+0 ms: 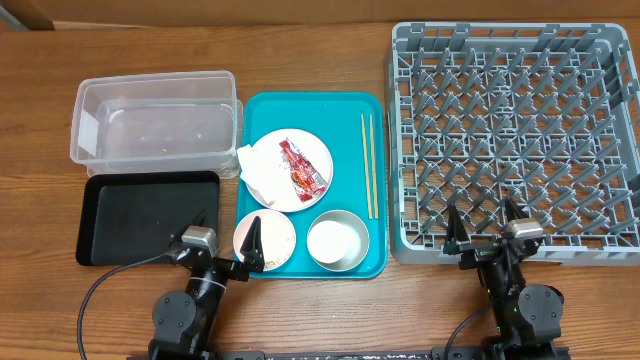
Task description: Sort waste into correct bins and load items into the dishwasher
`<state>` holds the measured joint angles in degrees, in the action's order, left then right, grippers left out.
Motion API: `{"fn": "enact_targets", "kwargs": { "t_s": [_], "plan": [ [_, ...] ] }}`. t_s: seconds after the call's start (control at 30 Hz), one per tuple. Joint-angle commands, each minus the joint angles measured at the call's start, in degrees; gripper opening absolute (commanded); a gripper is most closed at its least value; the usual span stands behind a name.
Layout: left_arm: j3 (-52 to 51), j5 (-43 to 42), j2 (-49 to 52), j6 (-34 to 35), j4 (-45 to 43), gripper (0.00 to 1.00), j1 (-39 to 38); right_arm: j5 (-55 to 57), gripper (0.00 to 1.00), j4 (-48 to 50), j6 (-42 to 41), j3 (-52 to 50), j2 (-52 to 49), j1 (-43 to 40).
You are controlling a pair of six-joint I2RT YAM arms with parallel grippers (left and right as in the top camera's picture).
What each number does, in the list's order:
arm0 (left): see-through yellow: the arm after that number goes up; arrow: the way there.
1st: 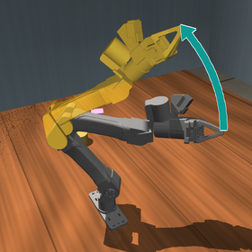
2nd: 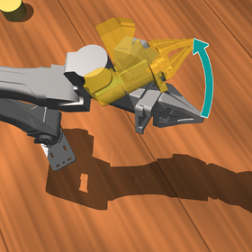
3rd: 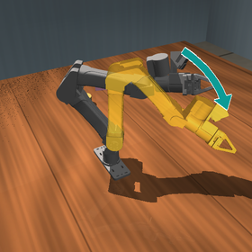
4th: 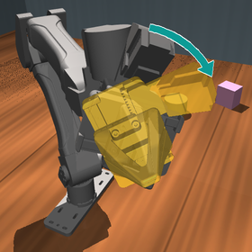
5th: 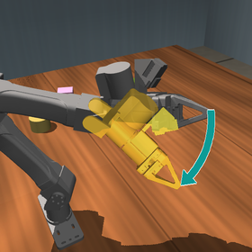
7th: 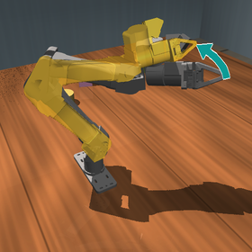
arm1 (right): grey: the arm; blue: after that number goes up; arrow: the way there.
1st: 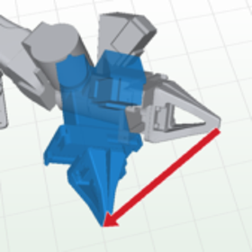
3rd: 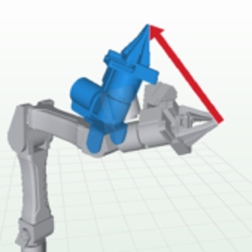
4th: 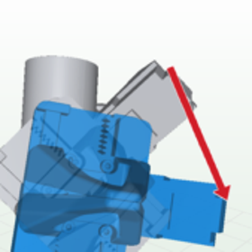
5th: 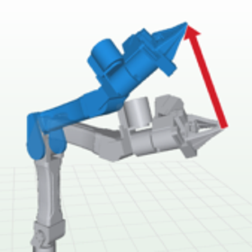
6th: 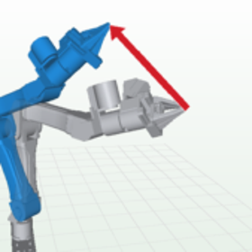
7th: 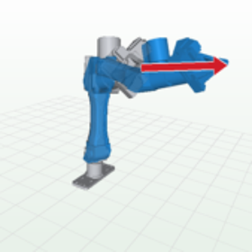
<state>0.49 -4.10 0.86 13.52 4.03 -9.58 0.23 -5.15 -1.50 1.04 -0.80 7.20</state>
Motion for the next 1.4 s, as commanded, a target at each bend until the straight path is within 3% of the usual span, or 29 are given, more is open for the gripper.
{"fn": "enact_targets", "kwargs": {
  "t_s": [0.0, 0.7, 0.93, 1.03, 1.2, 1.37],
  "plan": [
    [-0.22, 0.02, -0.55, 0.61, 0.07, 1.00, 0.61, -0.15, 1.00, 0.35, 0.04, -0.57, 0.42, -0.15],
    [-0.22, 1.88, -0.55, 0.68, -0.74, 1.00, 0.61, -0.90, 1.00, 0.37, -0.42, -0.57, 0.42, -0.15],
    [-0.22, -9.75, -0.55, 2.40, -1.88, 1.00, 0.57, -9.73, 1.00, 1.44, -11.65, -0.55, 0.42, -0.15],
    [0.02, -13.31, -0.55, 3.39, -6.38, 1.00, 0.57, -16.22, 1.00, 3.06, -12.74, 0.04, 0.42, -0.15],
    [6.84, -13.29, -0.46, 3.39, -7.48, 1.00, 0.61, -20.02, 1.00, -0.76, -13.79, 8.96, 0.37, -0.15],
    [20.96, -13.33, 5.16, 0.61, 4.17, 1.00, 0.61, -19.80, 1.00, -16.28, -13.75, 26.97, -5.27, -0.15]
  ]
}}
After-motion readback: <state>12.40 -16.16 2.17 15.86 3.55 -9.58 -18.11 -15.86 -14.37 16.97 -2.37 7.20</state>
